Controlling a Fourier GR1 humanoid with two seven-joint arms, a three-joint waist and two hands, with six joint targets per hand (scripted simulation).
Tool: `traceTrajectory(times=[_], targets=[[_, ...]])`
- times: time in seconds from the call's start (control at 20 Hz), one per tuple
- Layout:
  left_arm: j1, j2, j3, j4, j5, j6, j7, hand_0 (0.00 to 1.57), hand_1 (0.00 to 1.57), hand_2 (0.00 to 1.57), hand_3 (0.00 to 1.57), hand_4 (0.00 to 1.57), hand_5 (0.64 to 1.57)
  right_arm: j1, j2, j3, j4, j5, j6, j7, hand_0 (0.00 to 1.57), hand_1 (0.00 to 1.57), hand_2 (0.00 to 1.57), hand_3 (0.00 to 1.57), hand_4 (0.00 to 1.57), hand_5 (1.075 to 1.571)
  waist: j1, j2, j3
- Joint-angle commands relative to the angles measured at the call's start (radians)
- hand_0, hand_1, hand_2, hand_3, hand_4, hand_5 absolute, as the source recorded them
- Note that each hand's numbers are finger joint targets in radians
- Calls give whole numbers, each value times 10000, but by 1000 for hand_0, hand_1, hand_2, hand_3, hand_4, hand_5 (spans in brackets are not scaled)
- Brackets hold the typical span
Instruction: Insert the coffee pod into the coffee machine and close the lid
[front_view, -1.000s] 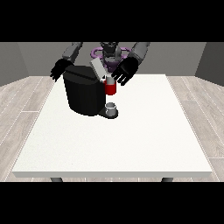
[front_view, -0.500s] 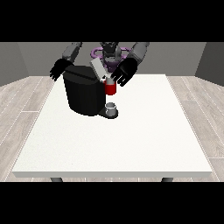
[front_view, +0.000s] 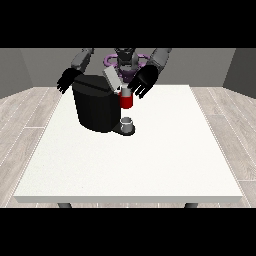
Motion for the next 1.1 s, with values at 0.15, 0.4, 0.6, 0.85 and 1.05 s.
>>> traceTrajectory(times=[0.15,0.4,0.6,0.85,1.05], targets=[[156,197,24,113,-152,103,-394,1064,1064,1117,952,360,1571,-226,-97,3,-312,-91,6,457,0,0,0,0,477,1571,-36,31,-10],[253,441,-330,328,-580,-103,-713,0,0,378,112,0,1571,123,390,739,-802,366,-365,345,0,0,0,0,470,1571,-320,22,-12],[165,417,-481,207,-795,-148,-617,0,0,0,0,0,1571,-72,175,351,-307,385,-424,201,0,0,0,0,413,1571,-44,251,-9],[432,197,-350,210,-575,-607,-495,0,0,0,0,0,1571,1266,387,775,-207,360,-133,-430,0,0,0,0,360,1571,-102,-634,-7],[405,239,-536,-103,-780,-782,-537,0,0,0,0,0,1571,813,291,235,266,239,-366,-204,0,0,0,0,387,1571,452,-788,-6]])
